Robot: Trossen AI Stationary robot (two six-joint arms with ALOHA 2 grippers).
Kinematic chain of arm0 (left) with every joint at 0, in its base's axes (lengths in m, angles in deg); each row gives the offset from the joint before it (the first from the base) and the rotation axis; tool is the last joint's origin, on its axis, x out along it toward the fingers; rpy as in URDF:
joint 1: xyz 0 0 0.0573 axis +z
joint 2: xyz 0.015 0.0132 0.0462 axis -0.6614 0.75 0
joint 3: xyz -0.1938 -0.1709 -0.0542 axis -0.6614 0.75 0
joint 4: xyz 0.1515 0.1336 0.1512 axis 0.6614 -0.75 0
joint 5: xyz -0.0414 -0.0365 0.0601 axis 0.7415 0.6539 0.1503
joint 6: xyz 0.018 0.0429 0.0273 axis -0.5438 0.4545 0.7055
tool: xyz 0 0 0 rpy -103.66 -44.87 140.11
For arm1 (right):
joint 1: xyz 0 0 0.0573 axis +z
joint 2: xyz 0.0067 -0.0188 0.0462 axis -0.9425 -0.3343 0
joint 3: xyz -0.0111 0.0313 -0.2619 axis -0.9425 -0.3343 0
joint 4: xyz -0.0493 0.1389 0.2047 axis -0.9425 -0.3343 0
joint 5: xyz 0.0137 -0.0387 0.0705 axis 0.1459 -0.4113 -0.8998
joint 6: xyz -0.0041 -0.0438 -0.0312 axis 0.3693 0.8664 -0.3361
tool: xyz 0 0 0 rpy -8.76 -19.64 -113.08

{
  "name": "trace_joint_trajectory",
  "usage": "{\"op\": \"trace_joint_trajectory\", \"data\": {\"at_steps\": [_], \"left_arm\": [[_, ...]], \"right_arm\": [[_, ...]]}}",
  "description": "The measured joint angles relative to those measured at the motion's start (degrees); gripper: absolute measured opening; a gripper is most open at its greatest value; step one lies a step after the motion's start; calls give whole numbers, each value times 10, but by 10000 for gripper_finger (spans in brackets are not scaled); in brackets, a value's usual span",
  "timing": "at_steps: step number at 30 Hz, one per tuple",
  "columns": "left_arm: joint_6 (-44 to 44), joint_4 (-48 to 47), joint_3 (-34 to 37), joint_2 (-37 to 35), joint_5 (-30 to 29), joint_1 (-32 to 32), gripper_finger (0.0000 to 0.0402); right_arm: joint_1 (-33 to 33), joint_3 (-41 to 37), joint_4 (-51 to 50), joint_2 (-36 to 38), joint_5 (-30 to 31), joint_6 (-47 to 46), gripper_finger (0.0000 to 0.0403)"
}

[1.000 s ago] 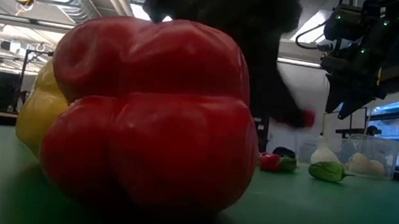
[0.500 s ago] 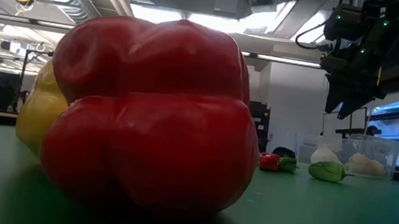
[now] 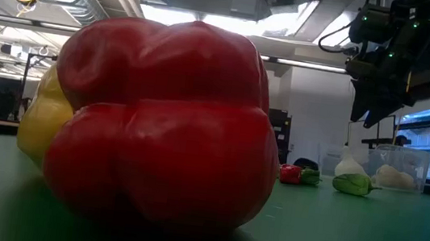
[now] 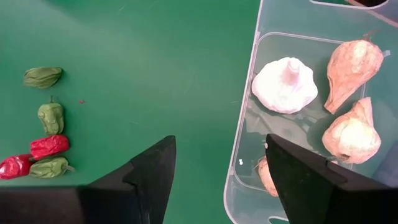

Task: Sort produce into baskets
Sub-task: Put the bottom red pepper into light blue bin

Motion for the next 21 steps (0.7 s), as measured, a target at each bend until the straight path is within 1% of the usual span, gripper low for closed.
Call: {"op": "trace_joint_trajectory", "data": {"at_steps": [4,6,11,15,17,21], "left_arm": [[-43,46,-16,35,36,-2,76],[-57,68,-16,49,37,-6,76],[-90,73,-16,79,39,-21,76],[-98,69,-16,87,17,-32,76],[-79,69,-17,86,2,-34,78],[-75,59,-17,85,2,-32,102]], "right_arm": [[0,0,0,0,0,5,243],[0,0,0,0,0,5,243],[0,0,0,0,0,7,243],[0,0,0,0,0,7,243],[0,0,0,0,0,7,243],[0,0,-1,0,0,7,243]]}}
